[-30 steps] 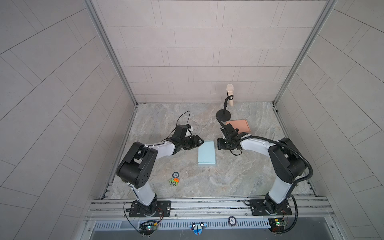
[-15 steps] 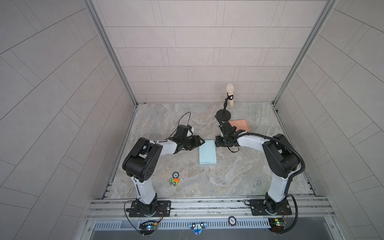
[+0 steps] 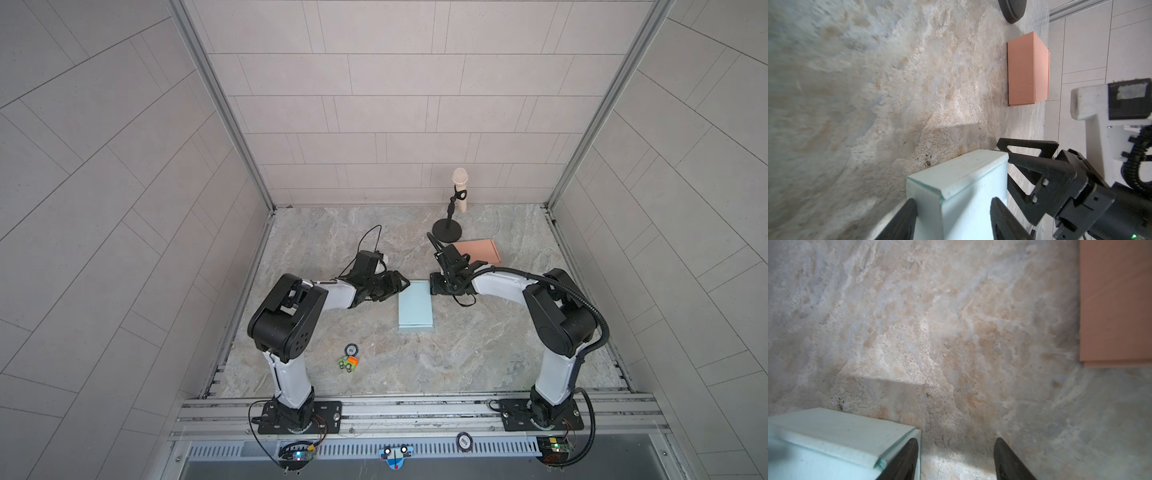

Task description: Fold the paper box

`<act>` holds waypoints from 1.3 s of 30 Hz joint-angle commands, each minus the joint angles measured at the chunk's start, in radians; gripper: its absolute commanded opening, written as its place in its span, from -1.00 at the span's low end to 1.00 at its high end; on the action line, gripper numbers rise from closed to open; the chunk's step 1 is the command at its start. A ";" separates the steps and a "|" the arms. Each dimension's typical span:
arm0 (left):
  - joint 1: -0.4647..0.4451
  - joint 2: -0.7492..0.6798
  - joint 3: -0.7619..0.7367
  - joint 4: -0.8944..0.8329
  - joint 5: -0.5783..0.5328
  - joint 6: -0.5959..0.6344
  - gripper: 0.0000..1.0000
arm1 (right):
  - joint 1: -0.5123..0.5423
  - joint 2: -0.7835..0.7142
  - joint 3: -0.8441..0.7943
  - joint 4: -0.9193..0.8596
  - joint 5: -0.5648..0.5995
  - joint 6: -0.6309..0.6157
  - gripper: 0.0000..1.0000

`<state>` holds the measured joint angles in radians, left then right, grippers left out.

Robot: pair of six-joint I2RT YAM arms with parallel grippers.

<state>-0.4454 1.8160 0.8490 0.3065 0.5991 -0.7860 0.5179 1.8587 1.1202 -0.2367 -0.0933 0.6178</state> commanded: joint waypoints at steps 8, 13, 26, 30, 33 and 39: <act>0.031 -0.092 -0.058 -0.046 0.034 0.089 0.40 | -0.030 -0.122 -0.154 0.040 -0.063 -0.001 0.25; 0.025 -0.179 -0.147 -0.069 0.017 0.098 0.44 | -0.020 -0.187 -0.211 0.032 -0.057 0.015 0.25; -0.147 -0.220 -0.222 -0.031 -0.023 0.050 0.35 | 0.099 -0.166 -0.249 0.085 -0.072 0.085 0.25; -0.180 -0.195 -0.215 0.008 -0.022 0.020 0.32 | 0.116 -0.170 -0.238 0.088 -0.076 0.089 0.26; -0.187 -0.188 -0.215 0.035 -0.020 -0.001 0.31 | 0.135 -0.174 -0.225 0.082 -0.074 0.097 0.25; -0.182 -0.199 -0.179 -0.019 -0.041 0.027 0.31 | 0.146 -0.189 -0.220 0.058 -0.059 0.097 0.25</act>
<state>-0.6029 1.6108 0.6304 0.2344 0.5262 -0.7708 0.6193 1.6737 0.8845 -0.1844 -0.0868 0.6964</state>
